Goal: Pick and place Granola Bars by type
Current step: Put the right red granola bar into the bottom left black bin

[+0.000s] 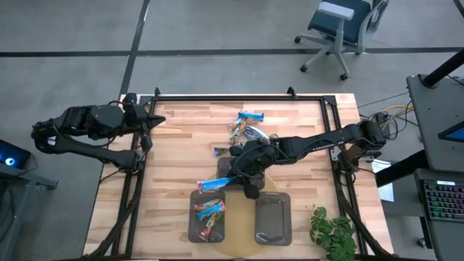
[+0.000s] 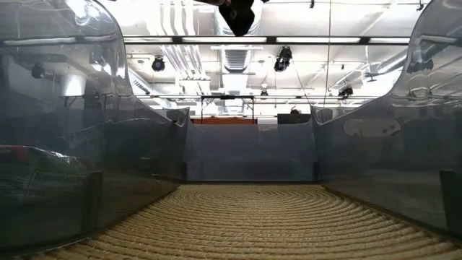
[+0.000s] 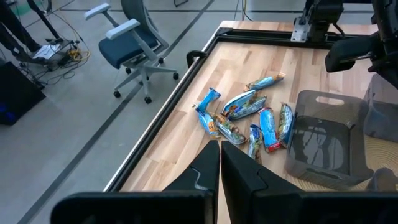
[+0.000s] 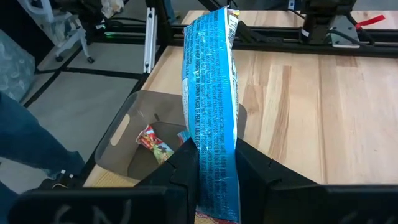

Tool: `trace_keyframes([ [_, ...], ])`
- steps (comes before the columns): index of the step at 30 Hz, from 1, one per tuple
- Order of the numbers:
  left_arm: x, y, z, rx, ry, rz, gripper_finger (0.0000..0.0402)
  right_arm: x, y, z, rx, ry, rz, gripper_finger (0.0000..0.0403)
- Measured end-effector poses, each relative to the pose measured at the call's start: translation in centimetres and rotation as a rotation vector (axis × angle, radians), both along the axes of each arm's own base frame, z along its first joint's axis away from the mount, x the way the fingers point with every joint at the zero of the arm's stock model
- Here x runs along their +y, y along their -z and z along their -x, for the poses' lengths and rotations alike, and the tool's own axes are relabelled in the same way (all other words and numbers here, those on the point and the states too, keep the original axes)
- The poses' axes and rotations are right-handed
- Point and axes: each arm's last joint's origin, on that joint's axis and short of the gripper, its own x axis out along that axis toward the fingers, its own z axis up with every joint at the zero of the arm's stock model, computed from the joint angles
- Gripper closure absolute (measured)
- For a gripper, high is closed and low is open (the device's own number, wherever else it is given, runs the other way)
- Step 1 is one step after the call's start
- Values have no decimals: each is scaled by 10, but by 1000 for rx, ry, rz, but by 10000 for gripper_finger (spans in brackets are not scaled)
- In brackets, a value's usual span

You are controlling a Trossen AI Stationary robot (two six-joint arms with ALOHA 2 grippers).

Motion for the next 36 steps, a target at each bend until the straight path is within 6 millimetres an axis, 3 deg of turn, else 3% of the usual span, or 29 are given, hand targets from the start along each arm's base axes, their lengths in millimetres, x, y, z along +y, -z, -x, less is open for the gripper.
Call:
trace_keyframes([
  [25,0,0,0,9,18,-13,402,30,2,4,31,-26,-59,337],
  [36,0,0,1,13,24,-24,402,49,45,-27,34,14,-185,337],
])
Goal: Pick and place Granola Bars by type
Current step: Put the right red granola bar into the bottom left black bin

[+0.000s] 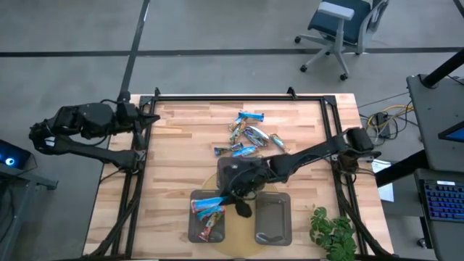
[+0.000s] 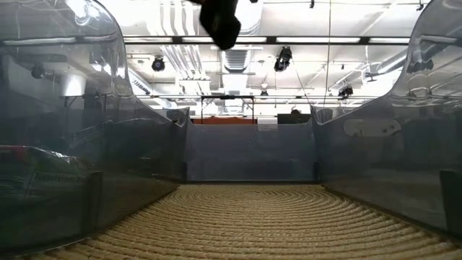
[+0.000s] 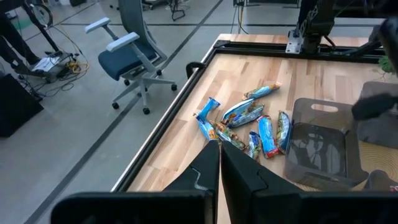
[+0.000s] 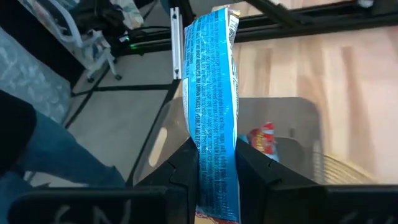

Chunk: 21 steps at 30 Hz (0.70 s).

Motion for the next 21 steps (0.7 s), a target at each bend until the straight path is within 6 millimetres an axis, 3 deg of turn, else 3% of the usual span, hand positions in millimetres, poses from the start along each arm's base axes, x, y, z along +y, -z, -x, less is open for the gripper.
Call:
trace_keyframes([
  [12,0,0,0,4,11,-6,402,22,39,-30,66,-16,-27,337],
  [17,0,-1,2,-5,16,-3,402,29,44,-45,70,-28,-45,337],
  [21,0,-1,5,-14,28,6,402,29,43,-45,101,-29,-55,337],
])
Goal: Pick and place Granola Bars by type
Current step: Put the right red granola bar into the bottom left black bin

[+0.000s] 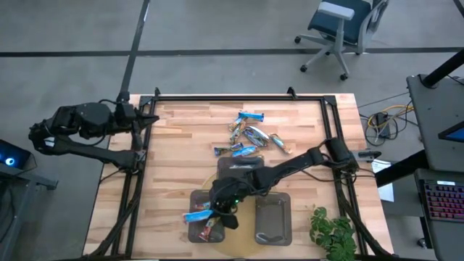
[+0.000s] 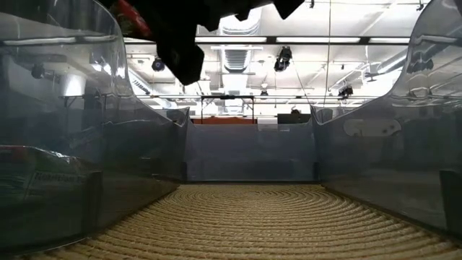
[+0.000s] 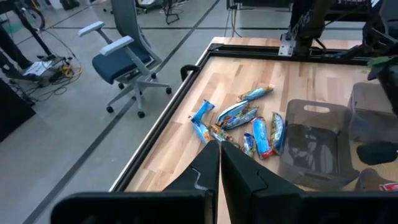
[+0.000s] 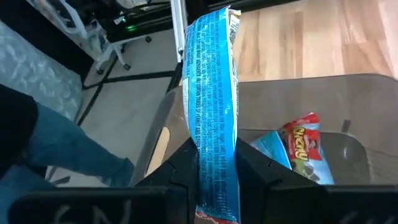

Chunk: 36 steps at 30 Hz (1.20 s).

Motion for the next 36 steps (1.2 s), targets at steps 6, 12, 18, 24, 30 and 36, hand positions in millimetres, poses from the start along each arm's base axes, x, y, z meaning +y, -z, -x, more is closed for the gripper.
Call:
trace_keyframes([
  [6,0,-1,3,-11,-1,3,402,0,-3,10,96,-7,29,337],
  [12,0,-1,4,-17,4,6,402,3,-3,18,153,-19,48,337],
  [18,0,-1,4,-17,7,7,402,2,-3,18,150,-10,48,337],
  [24,0,-1,4,-17,7,7,402,0,-3,17,144,41,73,337],
  [30,0,-1,4,-17,7,7,402,0,-2,16,156,82,60,337],
  [36,0,-1,4,-17,7,7,402,-1,-2,16,156,84,61,337],
])
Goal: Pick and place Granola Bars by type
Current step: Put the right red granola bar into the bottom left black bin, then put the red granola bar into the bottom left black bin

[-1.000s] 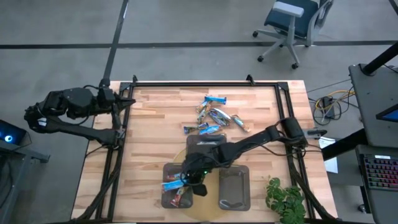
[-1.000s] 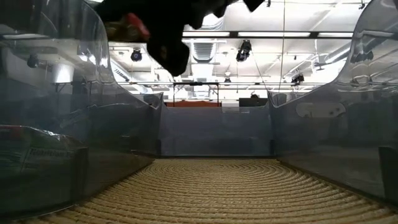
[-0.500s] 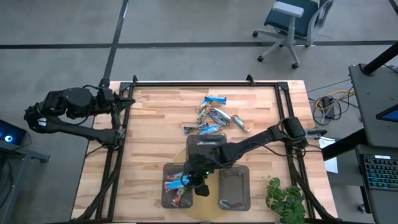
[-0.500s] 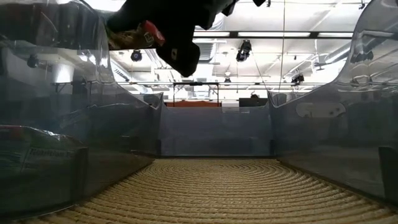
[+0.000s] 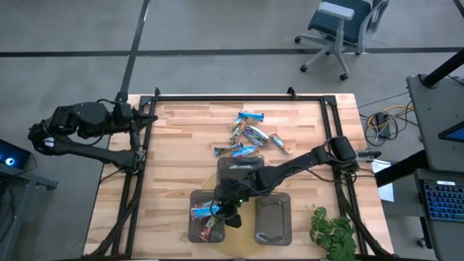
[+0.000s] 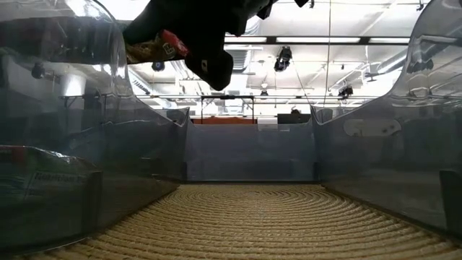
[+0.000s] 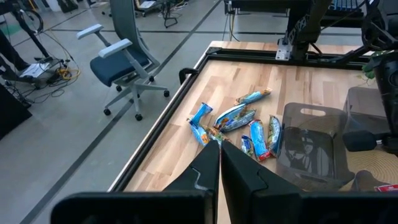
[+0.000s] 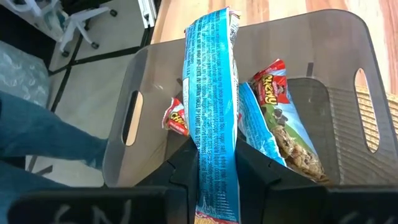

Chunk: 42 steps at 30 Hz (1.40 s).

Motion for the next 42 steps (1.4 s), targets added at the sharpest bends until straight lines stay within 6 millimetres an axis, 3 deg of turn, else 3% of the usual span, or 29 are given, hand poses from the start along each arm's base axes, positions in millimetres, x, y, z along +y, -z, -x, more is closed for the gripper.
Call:
trace_keyframes([
  [17,0,0,0,0,0,0,402,-2,1,-2,-5,16,3,335],
  [31,0,0,0,0,0,0,402,-2,0,-3,-9,38,-13,237],
  [37,0,0,0,0,0,0,402,-2,-1,-3,-18,32,-5,228],
  [42,0,0,0,-7,-7,14,402,-10,-15,-5,-58,39,-3,237],
])
